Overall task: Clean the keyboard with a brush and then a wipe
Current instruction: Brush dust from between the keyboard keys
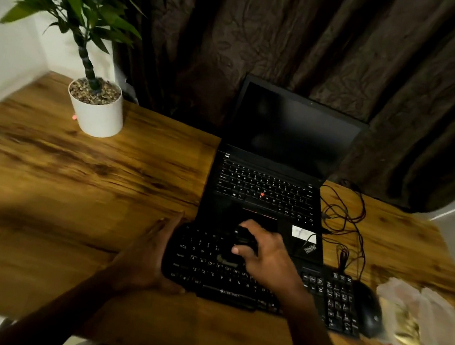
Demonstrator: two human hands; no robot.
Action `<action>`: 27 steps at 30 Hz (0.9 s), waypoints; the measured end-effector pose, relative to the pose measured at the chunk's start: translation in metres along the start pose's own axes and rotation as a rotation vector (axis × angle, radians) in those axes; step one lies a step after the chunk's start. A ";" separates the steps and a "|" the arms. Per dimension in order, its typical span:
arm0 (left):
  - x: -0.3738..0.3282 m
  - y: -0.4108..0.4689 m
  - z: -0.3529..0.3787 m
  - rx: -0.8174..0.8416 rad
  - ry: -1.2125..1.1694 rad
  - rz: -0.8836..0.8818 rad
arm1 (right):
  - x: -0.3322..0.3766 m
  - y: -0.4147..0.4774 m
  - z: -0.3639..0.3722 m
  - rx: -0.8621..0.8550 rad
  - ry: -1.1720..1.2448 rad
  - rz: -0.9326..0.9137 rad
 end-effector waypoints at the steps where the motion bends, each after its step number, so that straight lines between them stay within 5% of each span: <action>1: 0.002 0.000 0.001 0.011 -0.001 -0.011 | -0.001 -0.002 -0.002 -0.002 0.000 0.006; 7: 0.001 0.000 0.002 0.016 -0.008 -0.003 | 0.017 0.002 0.010 -0.062 0.133 -0.062; 18: -0.002 0.001 0.000 -0.002 0.026 0.080 | -0.047 -0.036 -0.044 -0.125 0.062 0.101; 27: -0.002 0.000 0.002 -0.014 0.019 0.080 | -0.028 -0.030 -0.027 -0.180 0.118 0.004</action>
Point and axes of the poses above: each hand's wrist, its own y-axis towards the middle knuckle, its own z-axis out of the palm, x = y × z, the point moved 9 cm from there along y, towards the middle knuckle
